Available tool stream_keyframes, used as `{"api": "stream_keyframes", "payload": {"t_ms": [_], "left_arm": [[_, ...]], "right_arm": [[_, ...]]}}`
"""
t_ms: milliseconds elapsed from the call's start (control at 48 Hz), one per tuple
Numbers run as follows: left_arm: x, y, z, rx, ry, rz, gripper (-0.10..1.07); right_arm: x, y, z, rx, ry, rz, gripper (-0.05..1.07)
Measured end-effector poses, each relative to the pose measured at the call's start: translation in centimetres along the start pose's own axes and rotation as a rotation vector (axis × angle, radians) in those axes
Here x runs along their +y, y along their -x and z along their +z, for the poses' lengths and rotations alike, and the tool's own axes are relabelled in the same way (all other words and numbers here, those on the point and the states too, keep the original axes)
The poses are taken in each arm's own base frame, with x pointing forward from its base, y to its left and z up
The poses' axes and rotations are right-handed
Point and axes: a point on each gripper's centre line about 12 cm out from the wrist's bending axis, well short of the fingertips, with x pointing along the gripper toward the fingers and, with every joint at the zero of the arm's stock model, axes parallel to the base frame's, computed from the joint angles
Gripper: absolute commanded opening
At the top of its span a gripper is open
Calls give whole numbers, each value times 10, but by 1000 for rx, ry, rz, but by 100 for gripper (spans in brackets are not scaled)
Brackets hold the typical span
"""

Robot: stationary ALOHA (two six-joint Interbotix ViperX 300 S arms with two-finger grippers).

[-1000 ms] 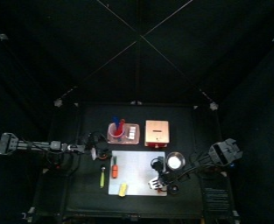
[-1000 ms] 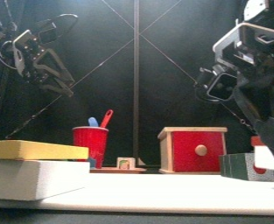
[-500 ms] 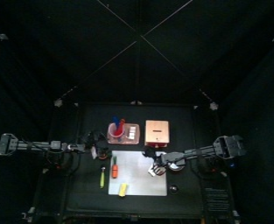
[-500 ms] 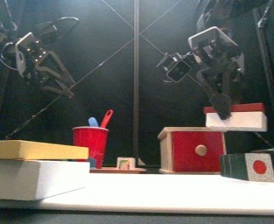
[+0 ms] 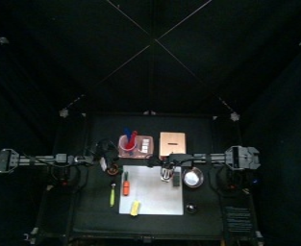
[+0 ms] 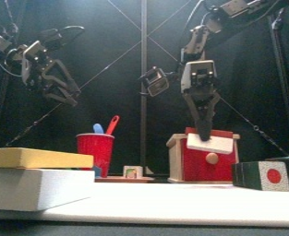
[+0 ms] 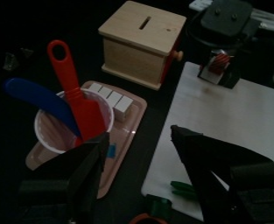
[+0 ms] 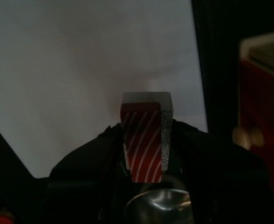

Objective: Move assembled salmon sushi to top of cutting board

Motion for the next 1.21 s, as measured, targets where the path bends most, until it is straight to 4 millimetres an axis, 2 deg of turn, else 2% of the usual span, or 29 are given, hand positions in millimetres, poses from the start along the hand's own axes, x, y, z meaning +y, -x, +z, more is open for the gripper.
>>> {"api": "stream_keyframes", "payload": {"t_ms": [208, 521, 771, 1208], "left_arm": [[2, 0, 0, 1, 4, 6, 93], [4, 0, -3, 8, 5, 17, 93], [5, 0, -4, 9, 5, 17, 93], [8, -1, -7, 21, 37, 29, 93]], "right_arm": [[-2, -26, 11, 81, 86, -22, 70], [-5, -35, 26, 92, 162, -43, 70], [-12, -45, 28, 113, 193, -94, 71], [-12, -49, 29, 119, 188, -92, 94]]}}
